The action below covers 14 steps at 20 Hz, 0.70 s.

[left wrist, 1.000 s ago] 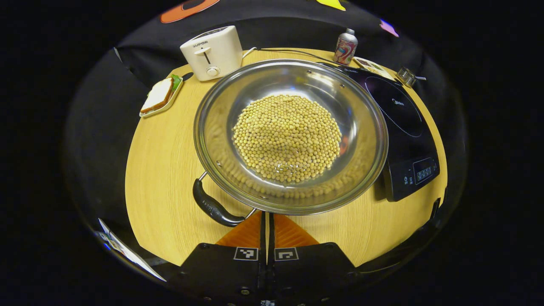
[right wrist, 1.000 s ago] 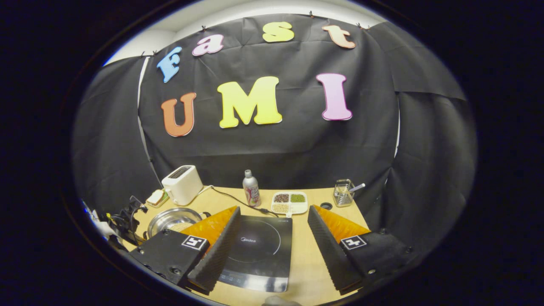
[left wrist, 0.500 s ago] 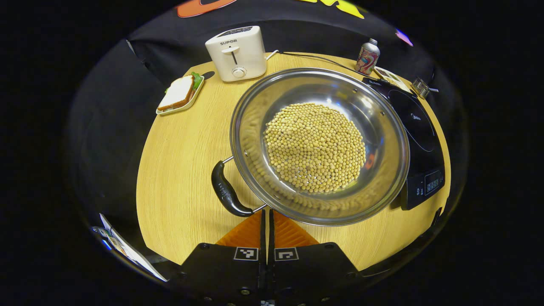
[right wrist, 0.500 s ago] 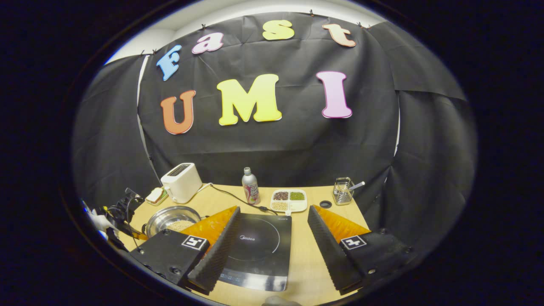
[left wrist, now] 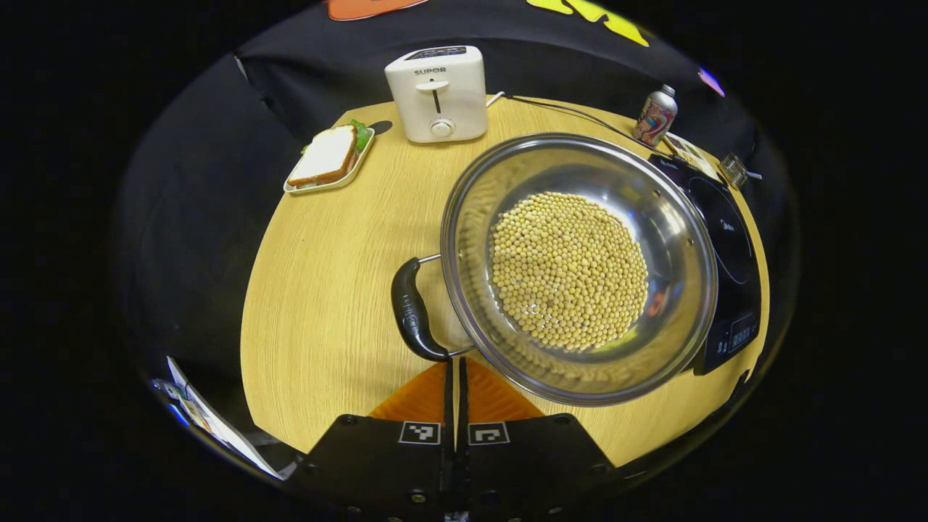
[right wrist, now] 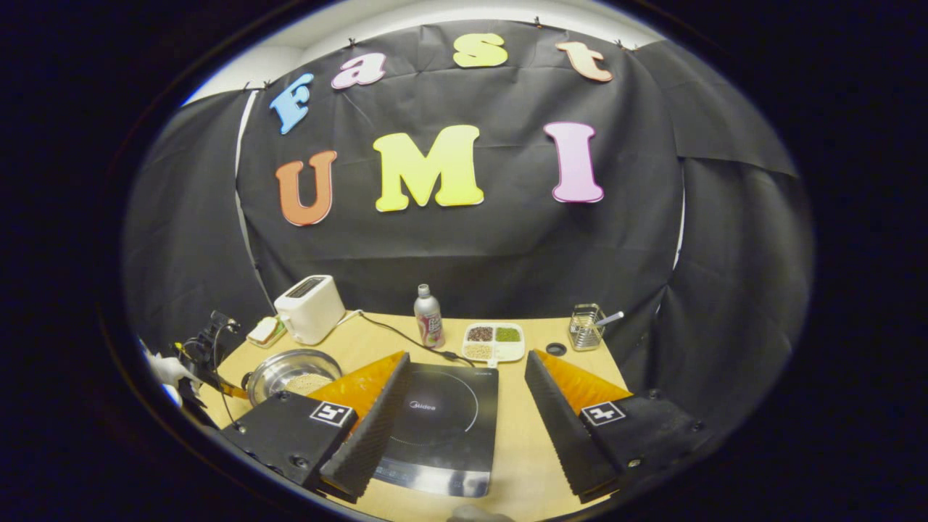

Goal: First push the handle of the pot to place it horizontally, then grasp the pot with both hands and set it on the induction cooktop.

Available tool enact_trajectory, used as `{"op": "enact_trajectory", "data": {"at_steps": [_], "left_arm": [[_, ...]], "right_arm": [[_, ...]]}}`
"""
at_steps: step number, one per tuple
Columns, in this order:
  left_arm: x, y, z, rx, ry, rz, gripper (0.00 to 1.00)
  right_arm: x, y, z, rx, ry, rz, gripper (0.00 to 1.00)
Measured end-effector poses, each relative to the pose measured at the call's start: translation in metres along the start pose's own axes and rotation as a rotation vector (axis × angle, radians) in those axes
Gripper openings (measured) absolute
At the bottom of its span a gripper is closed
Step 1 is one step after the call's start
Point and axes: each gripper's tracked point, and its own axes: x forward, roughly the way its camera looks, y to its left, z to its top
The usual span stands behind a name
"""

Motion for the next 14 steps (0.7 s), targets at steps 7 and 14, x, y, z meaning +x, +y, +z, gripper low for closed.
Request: {"op": "enact_trajectory", "data": {"at_steps": [7, 14], "left_arm": [[0.007, 0.01, 0.017, -0.023, -0.011, -0.003, 0.0], [0.011, 0.02, 0.029, -0.025, -0.011, 0.006, 0.0]], "right_arm": [[-0.001, 0.008, 0.003, -0.017, 0.006, 0.0, 0.99], [-0.001, 0.016, -0.002, -0.027, 0.027, 0.01, 0.99]]}}
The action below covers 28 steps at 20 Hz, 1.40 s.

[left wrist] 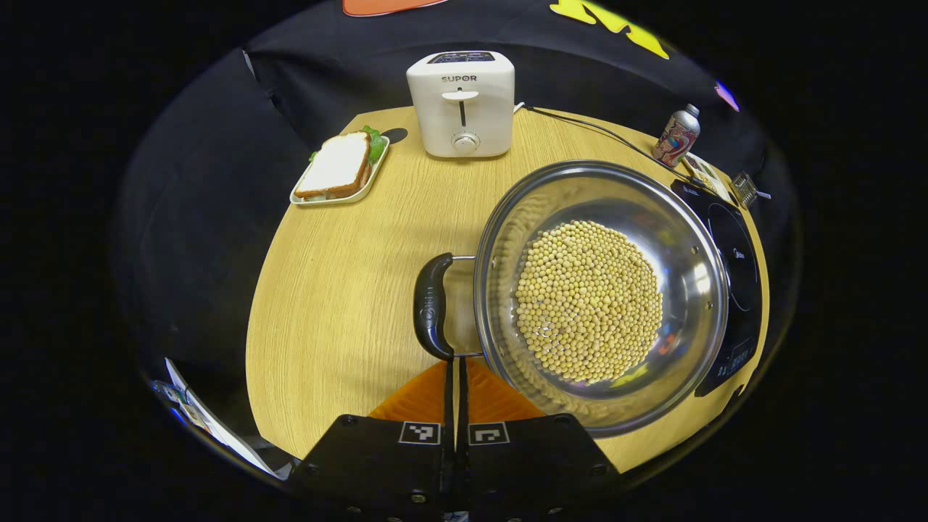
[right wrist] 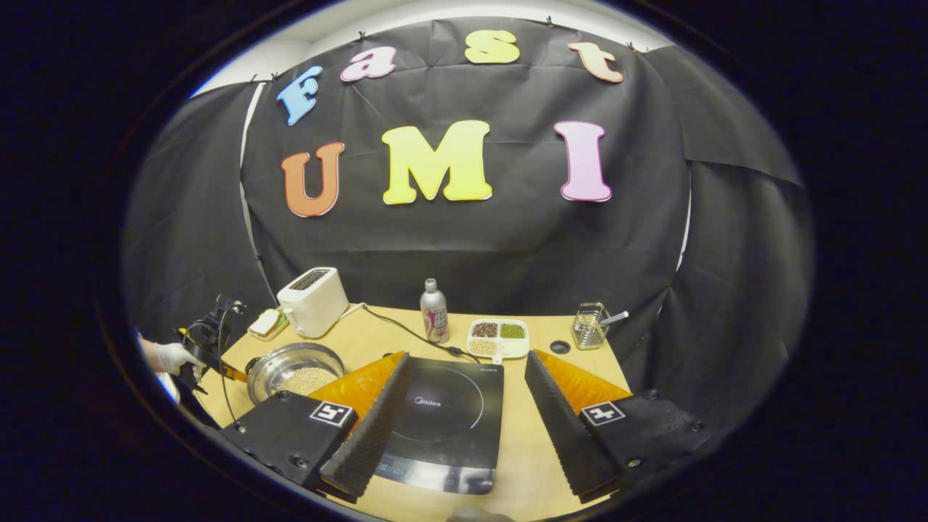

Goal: First push the handle of the pot to place it horizontally, then grasp the pot with both hands and set it on the induction cooktop.

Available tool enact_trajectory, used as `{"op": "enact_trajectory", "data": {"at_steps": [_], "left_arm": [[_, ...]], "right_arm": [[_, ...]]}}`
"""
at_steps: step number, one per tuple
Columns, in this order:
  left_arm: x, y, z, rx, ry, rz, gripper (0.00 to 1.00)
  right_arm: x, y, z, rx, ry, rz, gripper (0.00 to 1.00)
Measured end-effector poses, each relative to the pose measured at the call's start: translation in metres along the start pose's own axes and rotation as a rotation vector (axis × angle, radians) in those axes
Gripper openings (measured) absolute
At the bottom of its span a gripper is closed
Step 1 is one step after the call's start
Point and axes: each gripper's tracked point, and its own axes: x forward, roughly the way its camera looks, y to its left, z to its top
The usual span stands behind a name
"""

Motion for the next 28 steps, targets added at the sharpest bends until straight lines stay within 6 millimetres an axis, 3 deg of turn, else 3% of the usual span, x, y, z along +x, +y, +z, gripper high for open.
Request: {"op": "enact_trajectory", "data": {"at_steps": [7, 13, 17, 18, 19, 20, 21, 22, 23, 25, 28], "left_arm": [[-0.006, 0.003, 0.006, 0.01, -0.014, 0.031, 0.0], [-0.036, 0.023, 0.019, 0.016, -0.167, 0.066, 0.0], [-0.054, 0.031, 0.03, 0.026, -0.299, 0.049, 0.01], [-0.057, 0.027, 0.032, 0.03, -0.316, 0.021, 0.31], [-0.059, 0.027, 0.034, 0.038, -0.331, 0.01, 0.49], [-0.058, 0.026, 0.034, 0.043, -0.338, -0.002, 0.55], [-0.059, 0.027, 0.035, 0.045, -0.348, 0.005, 0.71], [-0.06, 0.029, 0.038, 0.048, -0.359, 0.006, 0.65], [-0.06, 0.027, 0.04, 0.049, -0.36, -0.002, 0.89], [-0.06, 0.024, 0.044, 0.06, -0.365, -0.009, 0.99], [-0.054, 0.022, 0.051, 0.092, -0.366, 0.0, 0.97]], "right_arm": [[0.022, 0.015, -0.008, -0.001, 0.04, 0.059, 0.99], [0.032, 0.061, -0.02, 0.0, 0.077, 0.092, 0.97], [0.031, 0.101, -0.043, -0.042, 0.127, 0.084, 0.99], [0.032, 0.113, -0.048, -0.049, 0.14, 0.09, 0.97], [0.033, 0.122, -0.052, -0.054, 0.153, 0.095, 0.97], [0.035, 0.133, -0.054, -0.052, 0.161, 0.107, 0.99], [0.037, 0.144, -0.058, -0.048, 0.175, 0.114, 0.99], [0.041, 0.153, -0.061, -0.045, 0.181, 0.127, 0.99], [0.045, 0.162, -0.067, -0.045, 0.204, 0.131, 0.99], [0.054, 0.179, -0.078, -0.028, 0.249, 0.157, 1.0], [0.075, 0.192, -0.092, 0.009, 0.314, 0.168, 0.99]]}}
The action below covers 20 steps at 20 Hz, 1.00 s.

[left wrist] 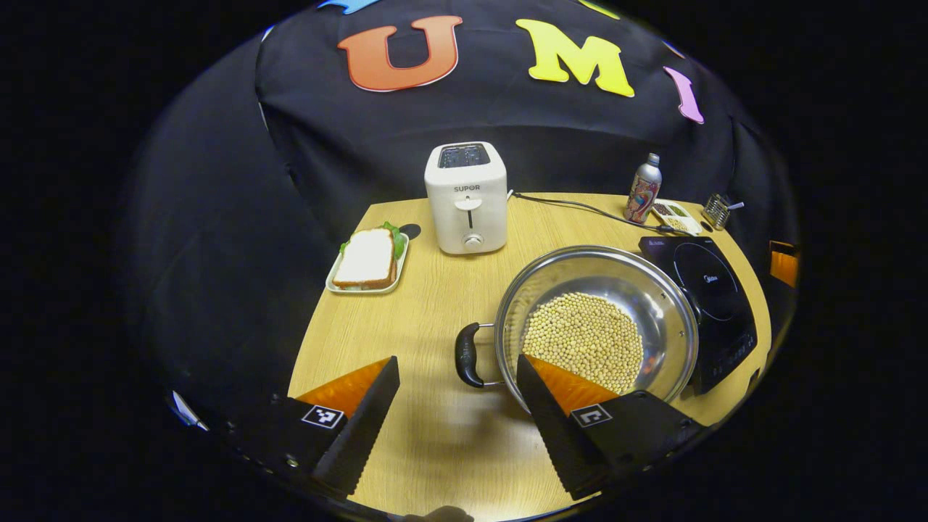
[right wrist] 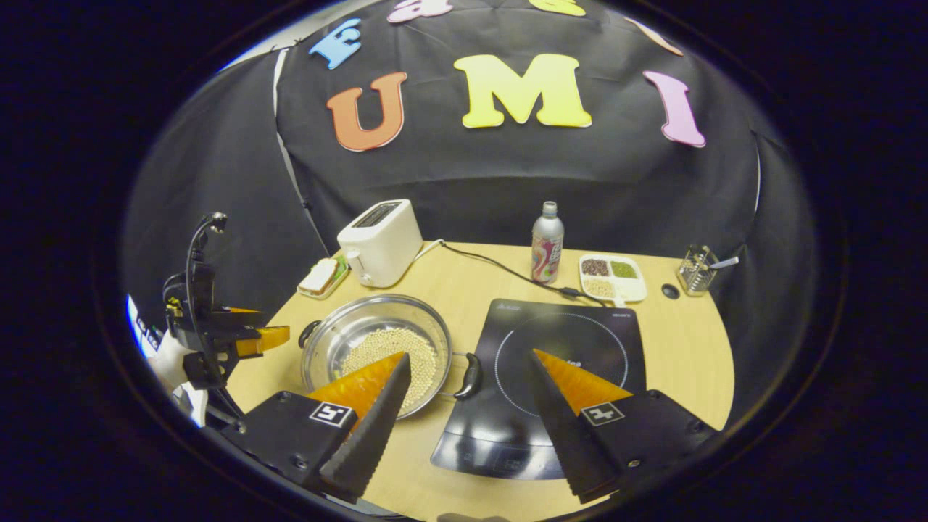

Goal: First push the handle of the pot to place it horizontally, then grasp the pot with both hands and set it on the induction cooktop.

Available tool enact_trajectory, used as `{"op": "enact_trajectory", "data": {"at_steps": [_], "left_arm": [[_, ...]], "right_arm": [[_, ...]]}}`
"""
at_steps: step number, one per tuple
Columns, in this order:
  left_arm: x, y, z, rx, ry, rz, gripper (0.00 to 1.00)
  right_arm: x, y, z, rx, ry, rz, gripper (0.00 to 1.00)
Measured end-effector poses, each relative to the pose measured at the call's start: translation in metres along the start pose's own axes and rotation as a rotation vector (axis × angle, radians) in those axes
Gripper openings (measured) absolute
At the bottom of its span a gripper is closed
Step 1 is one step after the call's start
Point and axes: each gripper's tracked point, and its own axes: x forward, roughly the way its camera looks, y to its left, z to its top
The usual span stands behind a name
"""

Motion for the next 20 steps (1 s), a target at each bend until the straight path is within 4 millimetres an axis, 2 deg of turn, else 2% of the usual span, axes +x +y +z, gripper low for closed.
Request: {"op": "enact_trajectory", "data": {"at_steps": [2, 5, 6, 7, 10, 11, 12, 13, 14, 15, 16, 17, 18, 19, 20], "left_arm": [[0.008, -0.009, 0.0, 0.004, 0.015, -0.018, 0.98], [0.026, -0.013, -0.006, 0.005, 0.063, -0.025, 0.98], [0.032, -0.015, -0.008, 0.009, 0.076, -0.032, 0.98], [0.036, -0.014, -0.008, 0.009, 0.091, -0.037, 0.98], [0.048, -0.015, -0.015, -0.009, 0.139, -0.05, 0.98], [0.05, -0.015, -0.016, -0.017, 0.152, -0.054, 0.98], [0.053, -0.015, -0.018, -0.02, 0.166, -0.061, 0.97], [0.056, -0.014, -0.019, -0.019, 0.183, -0.064, 0.97], [0.059, -0.013, -0.019, -0.012, 0.191, -0.064, 0.98], [0.062, -0.013, -0.02, -0.003, 0.2, -0.065, 0.98], [0.065, -0.014, -0.021, 0.002, 0.208, -0.065, 0.98], [0.067, -0.015, -0.022, 0.001, 0.214, -0.072, 1.0], [0.068, -0.017, -0.024, -0.006, 0.229, -0.087, 0.97], [0.069, -0.016, -0.025, -0.007, 0.237, -0.092, 0.93], [0.07, -0.018, -0.026, -0.009, 0.249, -0.107, 0.89]], "right_arm": [[0.019, 0.0, -0.009, 0.018, 0.045, -0.009, 0.99], [0.05, 0.002, -0.022, 0.019, 0.113, -0.028, 0.96], [0.061, 0.001, -0.03, 0.019, 0.144, -0.038, 0.99], [0.071, 0.002, -0.035, 0.029, 0.166, -0.043, 0.95], [0.098, 0.006, -0.054, 0.064, 0.251, -0.05, 0.94], [0.104, 0.007, -0.057, 0.069, 0.271, -0.059, 0.93], [0.111, 0.007, -0.061, 0.068, 0.289, -0.071, 0.98], [0.117, 0.006, -0.065, 0.068, 0.308, -0.082, 0.92], [0.121, 0.006, -0.069, 0.065, 0.331, -0.095, 0.92], [0.125, 0.006, -0.07, 0.062, 0.341, -0.102, 0.96], [0.13, 0.005, -0.073, 0.052, 0.355, -0.106, 0.89], [0.132, 0.004, -0.075, 0.047, 0.371, -0.11, 0.88], [0.134, 0.005, -0.079, 0.05, 0.389, -0.114, 0.94], [0.134, 0.005, -0.081, 0.054, 0.409, -0.116, 0.89], [0.136, 0.005, -0.078, 0.051, 0.394, -0.123, 0.92]]}}
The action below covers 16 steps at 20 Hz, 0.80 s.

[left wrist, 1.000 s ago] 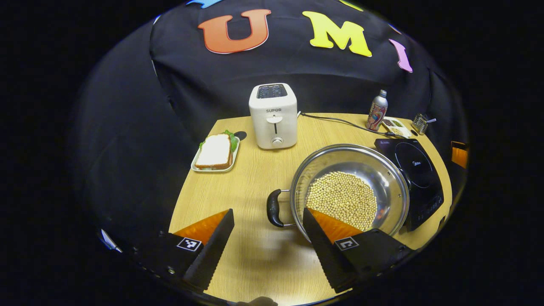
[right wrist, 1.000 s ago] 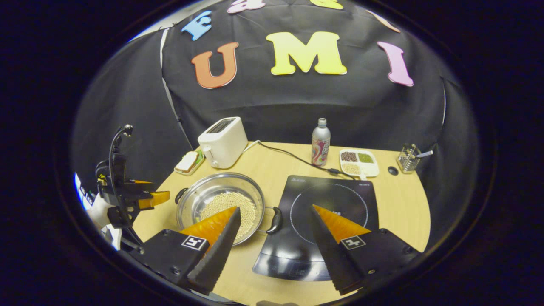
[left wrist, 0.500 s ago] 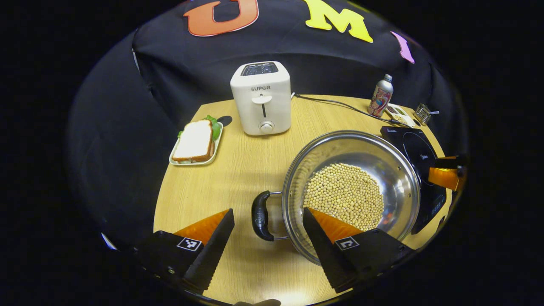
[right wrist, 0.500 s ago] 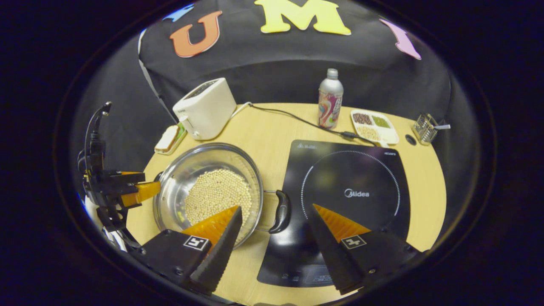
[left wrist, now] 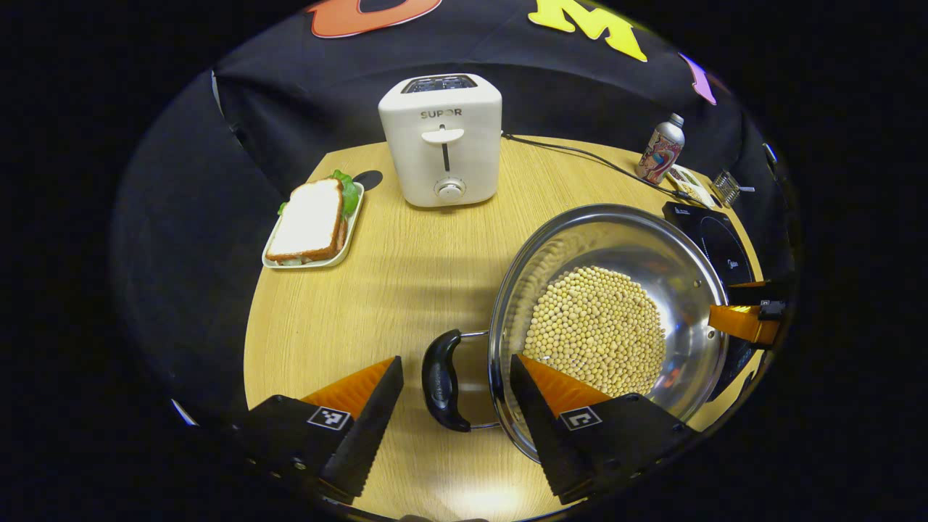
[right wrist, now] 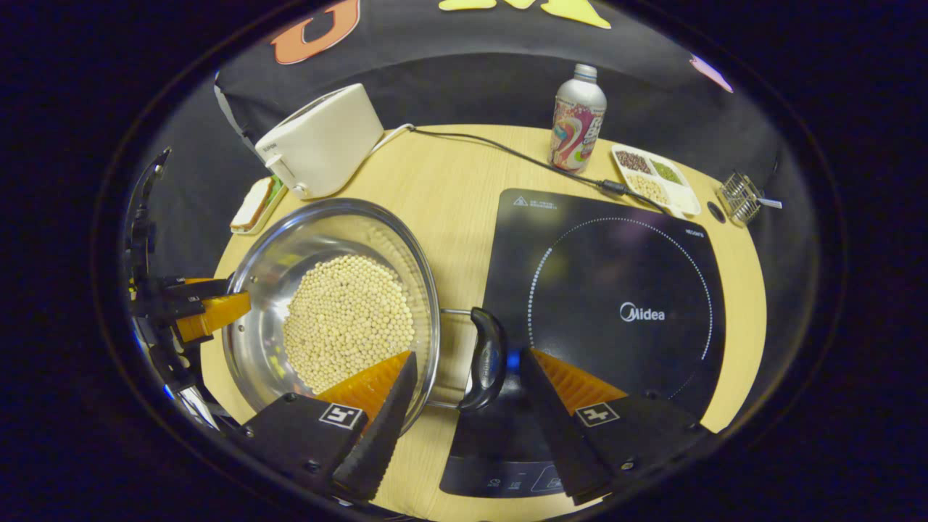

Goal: First push the handle of the pot to place it horizontally, then grasp the pot with both hands and set it on the induction cooktop.

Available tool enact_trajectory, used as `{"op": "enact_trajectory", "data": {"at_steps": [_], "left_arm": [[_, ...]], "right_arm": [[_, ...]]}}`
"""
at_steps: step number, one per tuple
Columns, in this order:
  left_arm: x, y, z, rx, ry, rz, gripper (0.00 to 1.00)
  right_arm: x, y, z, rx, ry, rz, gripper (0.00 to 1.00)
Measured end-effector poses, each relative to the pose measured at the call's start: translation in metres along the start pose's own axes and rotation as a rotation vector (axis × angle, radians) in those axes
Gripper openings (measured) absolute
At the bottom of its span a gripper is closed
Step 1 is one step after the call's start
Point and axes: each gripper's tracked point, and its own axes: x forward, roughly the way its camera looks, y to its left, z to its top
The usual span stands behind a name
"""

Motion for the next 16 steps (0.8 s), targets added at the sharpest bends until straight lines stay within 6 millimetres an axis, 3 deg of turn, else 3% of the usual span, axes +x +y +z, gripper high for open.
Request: {"op": "enact_trajectory", "data": {"at_steps": [1, 4, 6, 7, 8, 11, 12, 13, 16], "left_arm": [[0.001, -0.001, 0.001, -0.004, 0.006, -0.008, 0.79], [0.003, -0.005, 0.0, -0.007, 0.022, -0.022, 0.7], [0.002, -0.008, -0.001, 0.006, 0.041, -0.029, 0.69], [0.001, -0.007, 0.0, 0.006, 0.043, -0.026, 0.78], [0.001, -0.007, 0.0, 0.008, 0.051, -0.025, 0.65], [0.002, -0.01, -0.006, 0.01, 0.086, -0.033, 0.65], [0.001, -0.01, -0.007, -0.003, 0.086, -0.033, 0.75], [0.002, -0.01, -0.008, -0.016, 0.096, -0.034, 0.63], [0.002, -0.013, -0.008, -0.034, 0.105, -0.046, 0.63]], "right_arm": [[0.004, 0.0, 0.002, -0.013, 0.005, -0.007, 0.89], [0.005, 0.002, 0.002, -0.03, 0.028, -0.016, 0.8], [0.006, 0.003, 0.001, -0.05, 0.043, -0.024, 0.77], [0.006, 0.004, 0.002, -0.055, 0.051, -0.027, 0.76], [0.006, 0.003, 0.002, -0.054, 0.059, -0.033, 0.75], [0.006, 0.002, 0.003, -0.007, 0.097, -0.041, 0.71], [0.007, 0.002, 0.004, 0.01, 0.107, -0.041, 0.7], [0.007, 0.002, 0.006, 0.024, 0.115, -0.041, 0.67], [0.006, 0.002, 0.006, 0.02, 0.131, -0.03, 0.63]]}}
